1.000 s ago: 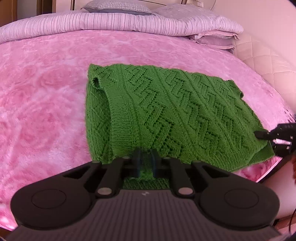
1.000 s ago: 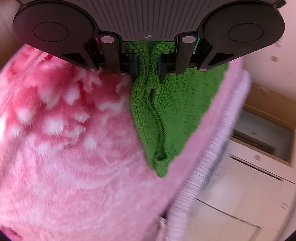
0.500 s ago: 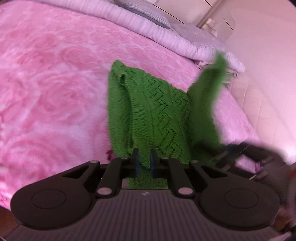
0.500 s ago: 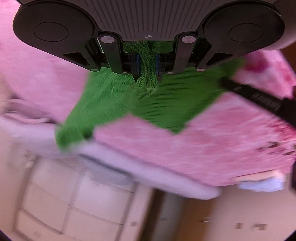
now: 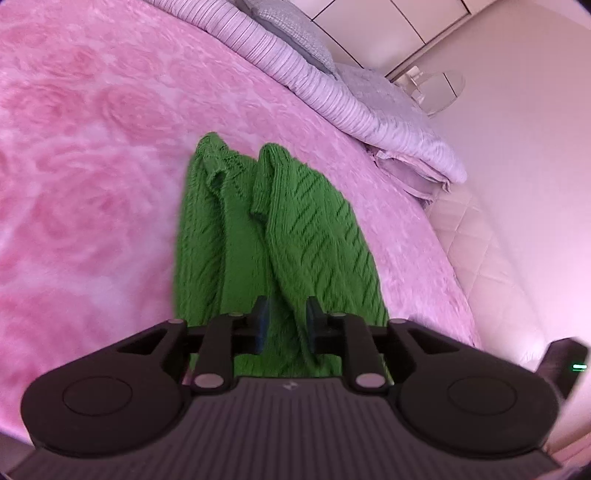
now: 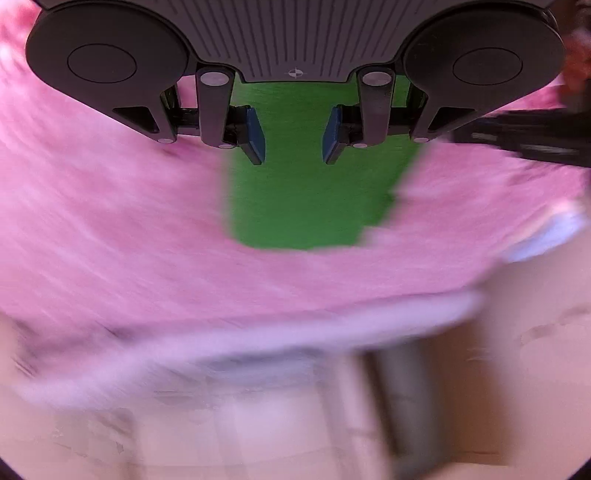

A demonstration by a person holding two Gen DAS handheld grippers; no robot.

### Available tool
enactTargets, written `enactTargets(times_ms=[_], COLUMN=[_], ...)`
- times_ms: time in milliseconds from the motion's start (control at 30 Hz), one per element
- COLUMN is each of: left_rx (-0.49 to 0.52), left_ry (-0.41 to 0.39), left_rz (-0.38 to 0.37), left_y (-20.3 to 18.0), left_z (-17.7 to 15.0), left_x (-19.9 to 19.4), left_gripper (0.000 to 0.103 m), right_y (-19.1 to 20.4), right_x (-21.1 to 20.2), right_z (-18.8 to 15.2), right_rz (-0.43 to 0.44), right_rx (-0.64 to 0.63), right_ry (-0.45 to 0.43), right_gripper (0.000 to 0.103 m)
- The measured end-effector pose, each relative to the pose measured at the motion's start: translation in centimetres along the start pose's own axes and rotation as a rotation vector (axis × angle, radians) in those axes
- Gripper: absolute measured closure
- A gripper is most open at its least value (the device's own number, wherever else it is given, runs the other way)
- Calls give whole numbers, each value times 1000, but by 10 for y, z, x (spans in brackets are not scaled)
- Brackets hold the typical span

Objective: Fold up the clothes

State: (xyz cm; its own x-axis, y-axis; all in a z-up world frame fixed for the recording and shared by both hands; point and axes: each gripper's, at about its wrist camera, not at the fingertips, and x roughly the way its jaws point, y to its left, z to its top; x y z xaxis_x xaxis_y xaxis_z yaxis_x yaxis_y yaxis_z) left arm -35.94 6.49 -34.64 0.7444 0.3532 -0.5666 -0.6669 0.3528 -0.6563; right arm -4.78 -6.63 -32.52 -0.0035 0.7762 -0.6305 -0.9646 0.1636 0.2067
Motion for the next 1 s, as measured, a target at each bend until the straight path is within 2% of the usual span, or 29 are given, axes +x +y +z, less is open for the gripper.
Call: enactTargets(times_ms=[67, 100, 200, 300, 367, 467, 567, 667, 700, 733, 767, 900, 1000], left_rx=[7, 15, 25, 29, 42, 61, 61, 51, 44, 36, 31, 42, 100], left_ry=[6, 7, 18, 26, 23, 18, 9, 18, 25, 30, 30, -1, -39], left_rz=[9, 21, 55, 84, 104, 140, 132, 70, 46, 29, 21, -13, 23], left_y=[-2, -3, -2, 1, 2, 5, 6, 5, 6, 7, 8, 9, 9], left_z=[10, 14, 28, 43, 54, 65, 69, 69, 70, 71, 74, 88, 100], left_x=[13, 19, 40, 61, 74, 90, 98, 104, 106, 106, 105, 89, 75], left_gripper=[86, 85, 82, 82, 80, 77, 75, 75, 77, 86, 90, 92, 92], right_y=[-26, -36, -41, -27, -21, -20, -20, -18, -17, -16, -15, -10, -1], right_x=[27, 39, 70, 90, 98, 105, 113, 117, 122, 125, 126, 129, 129], right_z=[6, 9, 19, 28, 31, 34, 35, 36, 37, 38, 39, 47, 54], right_rz=[-136, -176, -150, -74, -67, -26, -3, 13, 16, 21, 27, 67, 102], right_rx=[83, 113, 121, 79, 45, 39, 14, 14, 11, 9, 6, 9, 1], right_ry=[103, 144, 223, 270, 290, 298, 307, 314, 316, 318, 318, 322, 305], right_gripper=[66, 66, 66, 69, 80, 90, 93, 97, 97, 97, 97, 97, 97])
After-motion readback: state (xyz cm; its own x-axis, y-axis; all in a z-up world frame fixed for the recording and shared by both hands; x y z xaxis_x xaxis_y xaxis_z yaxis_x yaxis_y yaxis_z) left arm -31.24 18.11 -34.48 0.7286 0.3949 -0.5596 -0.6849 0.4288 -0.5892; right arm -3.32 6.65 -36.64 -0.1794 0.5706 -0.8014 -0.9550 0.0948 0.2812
